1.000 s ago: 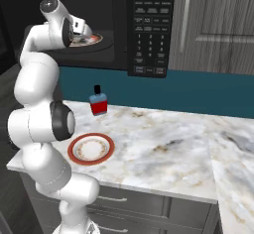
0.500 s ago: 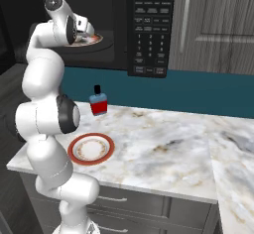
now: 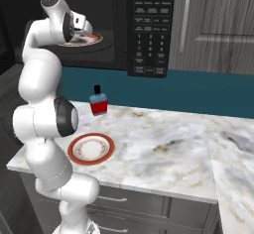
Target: Pick the garlic from the microwave and place it on plate located on the counter.
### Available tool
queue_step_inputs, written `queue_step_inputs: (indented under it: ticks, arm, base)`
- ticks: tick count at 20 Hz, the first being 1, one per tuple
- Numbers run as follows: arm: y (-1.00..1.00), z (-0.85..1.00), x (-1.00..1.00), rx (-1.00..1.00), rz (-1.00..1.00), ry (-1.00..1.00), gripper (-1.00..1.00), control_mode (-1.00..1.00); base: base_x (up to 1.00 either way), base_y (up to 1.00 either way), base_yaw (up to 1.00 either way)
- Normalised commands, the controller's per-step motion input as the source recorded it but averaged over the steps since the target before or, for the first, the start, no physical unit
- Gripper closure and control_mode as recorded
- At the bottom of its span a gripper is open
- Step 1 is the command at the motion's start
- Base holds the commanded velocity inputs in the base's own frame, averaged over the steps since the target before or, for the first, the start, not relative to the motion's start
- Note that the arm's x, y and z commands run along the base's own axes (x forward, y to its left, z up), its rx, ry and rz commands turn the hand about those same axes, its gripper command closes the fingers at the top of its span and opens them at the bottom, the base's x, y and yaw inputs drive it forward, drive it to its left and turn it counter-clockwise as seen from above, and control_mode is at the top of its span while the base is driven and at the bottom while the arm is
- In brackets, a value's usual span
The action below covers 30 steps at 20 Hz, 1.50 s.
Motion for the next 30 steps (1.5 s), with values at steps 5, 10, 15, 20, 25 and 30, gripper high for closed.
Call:
queue_step_inputs:
  ticks: [5, 10, 15, 20, 25, 30]
  arm:
    - [-0.17, 0.0, -1.0, 0.0, 0.07, -0.24, 1.0, -1.0]
    - [0.0, 0.0, -1.0, 0.0, 0.15, -0.04, 1.0, -1.0]
    - [0.0, 0.0, -1.0, 0.0, 0.18, 0.17, 1.0, -1.0]
    - [-0.03, -0.01, -0.96, -0.03, 0.03, 0.27, 1.0, -1.0]
    - [-0.11, -0.33, -0.37, -0.06, -0.01, 0.43, 1.0, -1.0]
    - [-0.35, -0.94, -0.03, -0.03, 0.0, 0.16, 1.0, -1.0]
  base:
    - [0.0, 0.0, 0.0]
    - [0.0, 0.0, 0.0]
    - [0.0, 0.0, 0.0]
    - [0.0, 0.0, 0.0]
    - [0.0, 0.0, 0.0]
    - [0.0, 0.0, 0.0]
